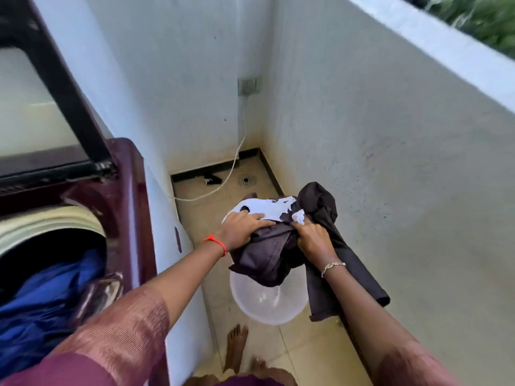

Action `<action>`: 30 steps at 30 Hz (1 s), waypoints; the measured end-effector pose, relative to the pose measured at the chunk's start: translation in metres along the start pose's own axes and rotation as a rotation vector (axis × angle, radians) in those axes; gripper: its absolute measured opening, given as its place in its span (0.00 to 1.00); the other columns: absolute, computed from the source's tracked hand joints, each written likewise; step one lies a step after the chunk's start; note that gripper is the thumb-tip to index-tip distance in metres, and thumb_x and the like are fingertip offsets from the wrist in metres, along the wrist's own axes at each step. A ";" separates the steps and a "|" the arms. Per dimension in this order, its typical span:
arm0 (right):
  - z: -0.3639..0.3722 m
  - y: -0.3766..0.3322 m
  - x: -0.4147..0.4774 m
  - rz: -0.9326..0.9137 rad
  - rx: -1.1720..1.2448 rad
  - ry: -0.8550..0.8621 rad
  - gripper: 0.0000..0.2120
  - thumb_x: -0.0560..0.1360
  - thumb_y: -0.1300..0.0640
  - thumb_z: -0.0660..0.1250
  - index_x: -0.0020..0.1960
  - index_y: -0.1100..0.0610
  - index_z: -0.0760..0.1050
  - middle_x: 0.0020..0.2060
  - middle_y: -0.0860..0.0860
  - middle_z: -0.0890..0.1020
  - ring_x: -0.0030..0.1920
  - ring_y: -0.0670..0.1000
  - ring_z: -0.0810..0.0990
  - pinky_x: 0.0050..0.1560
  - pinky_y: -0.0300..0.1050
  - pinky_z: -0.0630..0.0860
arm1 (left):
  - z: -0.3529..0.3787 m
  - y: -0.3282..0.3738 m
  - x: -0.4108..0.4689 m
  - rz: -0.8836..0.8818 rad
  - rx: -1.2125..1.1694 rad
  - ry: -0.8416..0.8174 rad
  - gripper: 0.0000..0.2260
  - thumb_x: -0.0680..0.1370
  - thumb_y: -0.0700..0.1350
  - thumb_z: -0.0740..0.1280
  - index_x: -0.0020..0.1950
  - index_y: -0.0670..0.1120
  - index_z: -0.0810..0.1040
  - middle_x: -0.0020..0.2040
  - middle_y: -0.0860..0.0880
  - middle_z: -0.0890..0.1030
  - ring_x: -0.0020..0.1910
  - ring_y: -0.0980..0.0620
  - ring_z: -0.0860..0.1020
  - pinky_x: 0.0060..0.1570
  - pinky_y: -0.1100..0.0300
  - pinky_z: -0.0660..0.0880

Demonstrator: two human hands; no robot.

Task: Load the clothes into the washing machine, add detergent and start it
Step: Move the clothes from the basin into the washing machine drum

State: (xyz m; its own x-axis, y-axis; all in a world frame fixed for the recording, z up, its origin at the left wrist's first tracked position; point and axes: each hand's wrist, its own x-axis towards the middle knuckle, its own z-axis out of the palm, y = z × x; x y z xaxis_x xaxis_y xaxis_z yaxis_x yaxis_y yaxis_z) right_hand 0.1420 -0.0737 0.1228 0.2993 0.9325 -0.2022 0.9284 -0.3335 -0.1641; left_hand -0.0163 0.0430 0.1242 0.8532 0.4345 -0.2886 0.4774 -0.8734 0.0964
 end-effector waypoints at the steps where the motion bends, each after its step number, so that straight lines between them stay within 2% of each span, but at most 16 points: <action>1: -0.012 -0.007 -0.003 -0.007 -0.015 0.030 0.21 0.74 0.67 0.55 0.65 0.57 0.72 0.63 0.62 0.72 0.51 0.64 0.77 0.46 0.51 0.71 | -0.012 -0.001 -0.008 -0.010 -0.006 0.026 0.32 0.73 0.33 0.56 0.72 0.61 0.62 0.72 0.54 0.67 0.58 0.43 0.73 0.50 0.52 0.71; 8: -0.088 -0.056 -0.031 -0.149 -0.002 0.195 0.21 0.71 0.68 0.58 0.63 0.57 0.74 0.59 0.61 0.76 0.51 0.65 0.76 0.48 0.54 0.71 | -0.082 -0.006 -0.087 -0.104 -0.028 0.268 0.30 0.73 0.34 0.58 0.69 0.60 0.68 0.67 0.57 0.73 0.62 0.47 0.73 0.52 0.54 0.72; 17: -0.169 -0.133 -0.076 -0.351 0.108 0.418 0.22 0.67 0.68 0.61 0.59 0.57 0.77 0.51 0.62 0.80 0.52 0.63 0.76 0.49 0.51 0.70 | -0.155 -0.004 -0.211 -0.223 -0.057 0.547 0.27 0.71 0.33 0.61 0.65 0.57 0.74 0.65 0.55 0.76 0.64 0.49 0.74 0.56 0.54 0.71; 24: -0.208 -0.209 -0.104 -0.519 0.127 0.519 0.21 0.66 0.69 0.61 0.58 0.58 0.78 0.48 0.63 0.81 0.50 0.64 0.77 0.46 0.51 0.71 | -0.177 -0.021 -0.300 -0.343 -0.010 0.710 0.26 0.72 0.34 0.63 0.63 0.59 0.75 0.62 0.56 0.78 0.60 0.49 0.76 0.50 0.55 0.73; 30: -0.204 -0.282 -0.107 -0.630 0.138 0.518 0.22 0.67 0.68 0.61 0.58 0.57 0.78 0.48 0.63 0.81 0.50 0.64 0.77 0.47 0.51 0.70 | -0.169 -0.051 -0.370 -0.433 0.000 0.795 0.23 0.72 0.35 0.64 0.62 0.57 0.77 0.61 0.54 0.79 0.60 0.48 0.76 0.50 0.55 0.72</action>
State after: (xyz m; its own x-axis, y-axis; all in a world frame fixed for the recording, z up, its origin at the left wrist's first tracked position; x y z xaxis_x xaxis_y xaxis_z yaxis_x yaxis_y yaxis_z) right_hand -0.1070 -0.0506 0.3878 -0.1730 0.8851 0.4320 0.9307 0.2904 -0.2224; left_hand -0.3209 -0.0358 0.3875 0.4921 0.7489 0.4438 0.7906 -0.5979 0.1324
